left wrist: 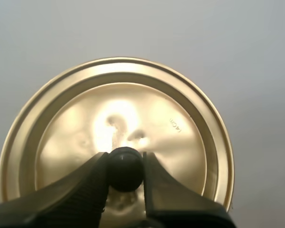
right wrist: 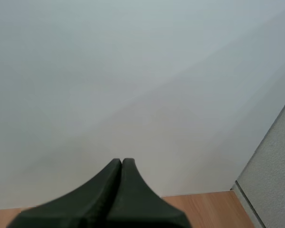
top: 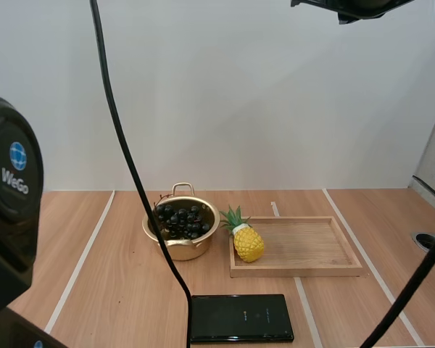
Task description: Open the pot, put the grape inside, and close it
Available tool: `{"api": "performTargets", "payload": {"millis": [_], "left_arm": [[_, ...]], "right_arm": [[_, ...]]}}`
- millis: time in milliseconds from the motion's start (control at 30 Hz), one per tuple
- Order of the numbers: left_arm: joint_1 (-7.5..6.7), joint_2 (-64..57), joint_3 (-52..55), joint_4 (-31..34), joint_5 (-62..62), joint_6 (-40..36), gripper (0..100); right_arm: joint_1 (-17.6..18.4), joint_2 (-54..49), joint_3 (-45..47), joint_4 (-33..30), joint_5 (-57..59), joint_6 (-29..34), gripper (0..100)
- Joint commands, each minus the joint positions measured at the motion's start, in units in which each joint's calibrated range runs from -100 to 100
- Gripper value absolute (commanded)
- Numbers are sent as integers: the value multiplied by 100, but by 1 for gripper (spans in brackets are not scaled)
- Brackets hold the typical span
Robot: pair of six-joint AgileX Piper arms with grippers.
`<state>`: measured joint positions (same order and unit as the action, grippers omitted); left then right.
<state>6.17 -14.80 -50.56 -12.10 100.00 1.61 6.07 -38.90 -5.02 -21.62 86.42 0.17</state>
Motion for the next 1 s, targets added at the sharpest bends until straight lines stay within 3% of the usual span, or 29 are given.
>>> {"api": "performTargets", "payload": {"millis": [0, 500, 967], "left_arm": [[8, 14, 561, -427, 0, 115, 0], [8, -691, 3989, -1294, 0, 1209, 0], [-1, -956, 6992, -1547, -214, 1948, 0]], "right_arm": [[-23, -300, -36, -76, 16, 24, 0], [-23, -511, -36, -65, 16, 24, 0], [-23, -511, -36, -53, 210, 24, 0]]}}
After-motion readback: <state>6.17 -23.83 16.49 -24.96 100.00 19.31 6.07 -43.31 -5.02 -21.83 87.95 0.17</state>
